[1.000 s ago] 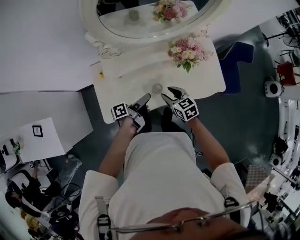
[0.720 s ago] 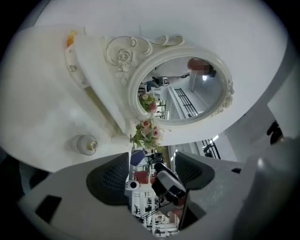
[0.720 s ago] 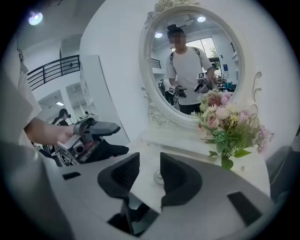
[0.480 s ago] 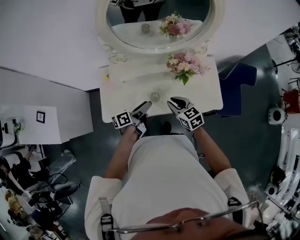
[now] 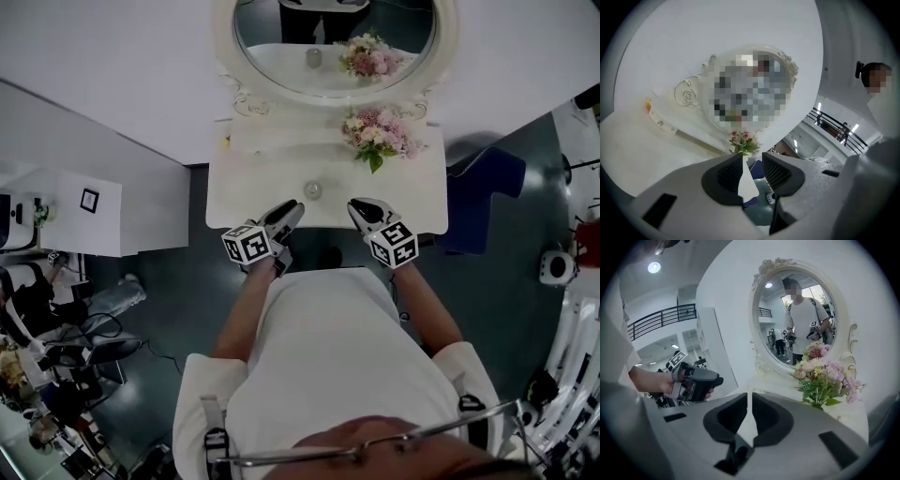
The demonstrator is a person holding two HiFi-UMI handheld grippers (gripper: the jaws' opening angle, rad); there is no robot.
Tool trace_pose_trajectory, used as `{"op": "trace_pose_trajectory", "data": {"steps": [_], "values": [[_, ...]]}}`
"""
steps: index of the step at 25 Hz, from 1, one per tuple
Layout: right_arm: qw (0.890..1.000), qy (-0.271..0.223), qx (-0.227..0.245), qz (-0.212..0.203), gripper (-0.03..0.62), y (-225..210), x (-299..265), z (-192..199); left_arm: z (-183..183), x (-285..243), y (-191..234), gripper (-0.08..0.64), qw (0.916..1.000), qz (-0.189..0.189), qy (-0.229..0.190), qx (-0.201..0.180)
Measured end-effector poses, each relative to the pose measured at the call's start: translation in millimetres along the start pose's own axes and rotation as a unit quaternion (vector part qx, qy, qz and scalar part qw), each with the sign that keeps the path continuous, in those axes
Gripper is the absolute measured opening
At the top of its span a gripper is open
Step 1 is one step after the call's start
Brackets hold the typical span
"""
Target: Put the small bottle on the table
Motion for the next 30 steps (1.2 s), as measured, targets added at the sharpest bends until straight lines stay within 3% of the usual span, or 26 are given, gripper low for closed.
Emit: {"op": "trace_pose_trajectory", "data": {"steps": [6, 12, 25, 30], "values": [[1.0, -0.02, 0.018, 0.001, 0.032, 4.4, 3.3, -13.0, -10.3, 12.5, -15.8, 0.076, 0.9971, -0.005, -0.005, -0.076], [0.999, -0.024, 0.048, 0.003, 0.023, 16.3, 1.4, -22.2, -29.9, 23.6, -19.9, 0.007, 0.9924, -0.001, -0.009, -0.123], [0.995, -0.086, 0.041, 0.037, 0.006, 14.3, -4.4, -49.7, -44.5, 24.4, -12.8, 0.003, 0.9886, 0.028, 0.01, -0.148], [0.995, -0.082, 0.05, 0.037, 0.006, 18.5, -9.6, -53.6, -51.4, 23.6, -9.6, 0.003, 0.9877, 0.031, 0.009, -0.153]]}}
Point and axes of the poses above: the fingertips, and each gripper's own axes: x backward along the fingers, y to its left, z out of its underside, the point moved 5 cm from there along x, backward along the fingers, and after that the axes turned 10 degrees about -y, right-handed, at the moved point
